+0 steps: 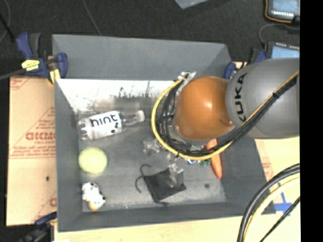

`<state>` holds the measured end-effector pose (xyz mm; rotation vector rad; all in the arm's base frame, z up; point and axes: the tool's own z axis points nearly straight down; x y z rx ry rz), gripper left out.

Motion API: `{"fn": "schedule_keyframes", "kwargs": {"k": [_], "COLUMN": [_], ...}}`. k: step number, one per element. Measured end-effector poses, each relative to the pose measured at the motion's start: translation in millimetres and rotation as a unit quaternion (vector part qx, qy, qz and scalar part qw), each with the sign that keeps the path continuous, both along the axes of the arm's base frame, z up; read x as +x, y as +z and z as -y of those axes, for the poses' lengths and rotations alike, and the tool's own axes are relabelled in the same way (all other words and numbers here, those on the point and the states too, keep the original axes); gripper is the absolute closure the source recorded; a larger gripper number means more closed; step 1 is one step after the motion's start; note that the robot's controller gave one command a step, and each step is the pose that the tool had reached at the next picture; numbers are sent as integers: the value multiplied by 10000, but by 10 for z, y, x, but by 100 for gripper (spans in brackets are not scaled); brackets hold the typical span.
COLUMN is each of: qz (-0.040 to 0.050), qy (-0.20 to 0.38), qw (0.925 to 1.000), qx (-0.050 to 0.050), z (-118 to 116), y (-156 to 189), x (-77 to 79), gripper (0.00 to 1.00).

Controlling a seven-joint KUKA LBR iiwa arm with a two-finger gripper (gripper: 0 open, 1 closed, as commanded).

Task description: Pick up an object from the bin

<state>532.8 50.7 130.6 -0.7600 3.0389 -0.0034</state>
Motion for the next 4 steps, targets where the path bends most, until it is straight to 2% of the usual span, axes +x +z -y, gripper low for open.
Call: {"fn": "schedule_keyframes", "kwargs": {"k": [1,2,4], "qz": [-28,19,-10], "qy": [319,1367,1364], "qw": [9995,9906,9907], "qx": [9,-12,-6], "z": [105,293,287], "y": [-481,-597,-558], "x": [-375,-338,-358], "gripper": [0,100,100]}}
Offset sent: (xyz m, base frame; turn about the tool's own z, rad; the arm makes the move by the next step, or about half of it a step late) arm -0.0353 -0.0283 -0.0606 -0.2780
